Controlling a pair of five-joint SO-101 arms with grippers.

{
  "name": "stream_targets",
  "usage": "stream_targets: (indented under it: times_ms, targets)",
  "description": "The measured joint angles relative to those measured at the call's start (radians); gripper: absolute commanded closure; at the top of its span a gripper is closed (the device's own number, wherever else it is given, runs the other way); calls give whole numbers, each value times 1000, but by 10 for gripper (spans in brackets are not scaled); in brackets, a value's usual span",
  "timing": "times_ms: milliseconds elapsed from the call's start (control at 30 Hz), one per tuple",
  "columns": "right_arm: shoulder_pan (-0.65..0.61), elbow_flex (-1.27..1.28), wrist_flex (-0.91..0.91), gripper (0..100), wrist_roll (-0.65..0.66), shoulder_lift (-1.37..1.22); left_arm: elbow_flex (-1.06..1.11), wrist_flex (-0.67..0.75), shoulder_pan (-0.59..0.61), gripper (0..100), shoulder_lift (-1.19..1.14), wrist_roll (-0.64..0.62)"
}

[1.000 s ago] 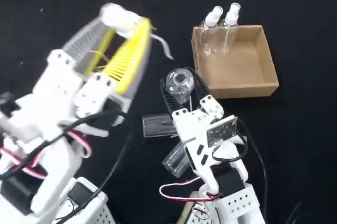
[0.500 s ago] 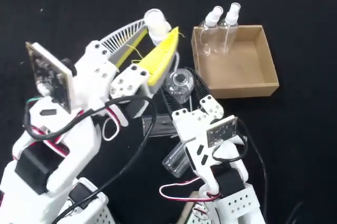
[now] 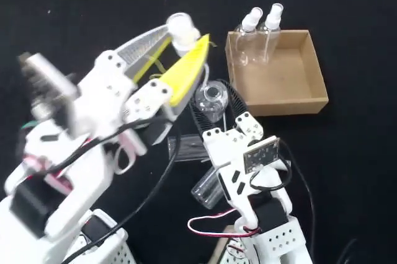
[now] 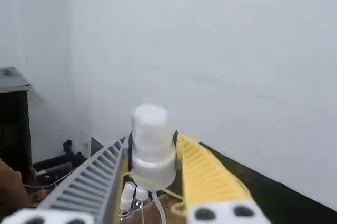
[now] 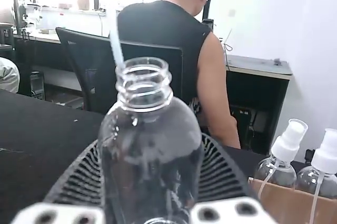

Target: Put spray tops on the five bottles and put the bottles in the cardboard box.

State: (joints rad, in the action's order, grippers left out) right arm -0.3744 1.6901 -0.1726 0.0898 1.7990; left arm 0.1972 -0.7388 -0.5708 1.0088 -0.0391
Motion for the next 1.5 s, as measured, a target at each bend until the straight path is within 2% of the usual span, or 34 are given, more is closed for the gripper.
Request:
stream_targets:
  times_ms: [267, 633, 1067, 1433, 1500]
  targets:
    - [0, 0, 0, 987, 0, 0, -2, 0, -2, 970, 107, -87]
    - [0, 0, 0, 987, 0, 0, 9, 55, -9, 970, -69, -89]
    - [0, 0, 0, 987, 0, 0, 9, 58, -6, 970, -106, -72]
    - [5, 0, 0, 987, 0, 0, 204, 58, -12, 969, -106, -40]
    - [5, 0, 0, 987, 0, 0, 227, 58, -12, 934, -106, -40]
